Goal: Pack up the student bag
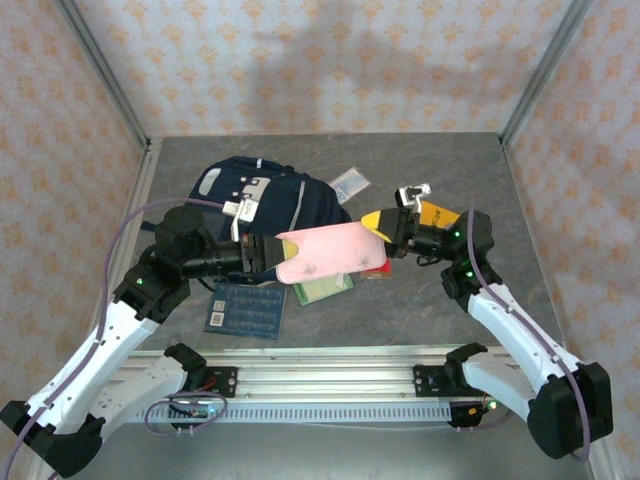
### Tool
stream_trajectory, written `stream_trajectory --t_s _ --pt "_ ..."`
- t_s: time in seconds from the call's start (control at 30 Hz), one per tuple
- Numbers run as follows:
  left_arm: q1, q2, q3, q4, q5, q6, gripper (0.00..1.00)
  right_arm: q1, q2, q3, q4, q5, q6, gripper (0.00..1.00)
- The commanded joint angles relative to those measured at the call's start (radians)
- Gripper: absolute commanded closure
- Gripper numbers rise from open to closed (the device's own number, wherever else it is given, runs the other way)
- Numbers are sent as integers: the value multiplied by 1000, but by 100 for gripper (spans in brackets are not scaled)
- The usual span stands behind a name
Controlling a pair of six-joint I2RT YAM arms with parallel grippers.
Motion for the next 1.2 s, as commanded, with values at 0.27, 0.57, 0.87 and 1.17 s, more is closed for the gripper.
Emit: stream_trajectory --t_s 0.27,0.57,0.87,1.17 --pt "13 61 13 57 21 4 77 32 -119 -80 67 -8 70 48" --pt "13 96 -9 119 32 -36 76 32 -193 -79 -61 0 2 50" --pt "13 102 -13 95 42 -24 76 32 -261 -40 -382 -1 -219 38" --pt "2 104 -51 128 78 -50 76 28 -243 -36 -328 46 -207 43"
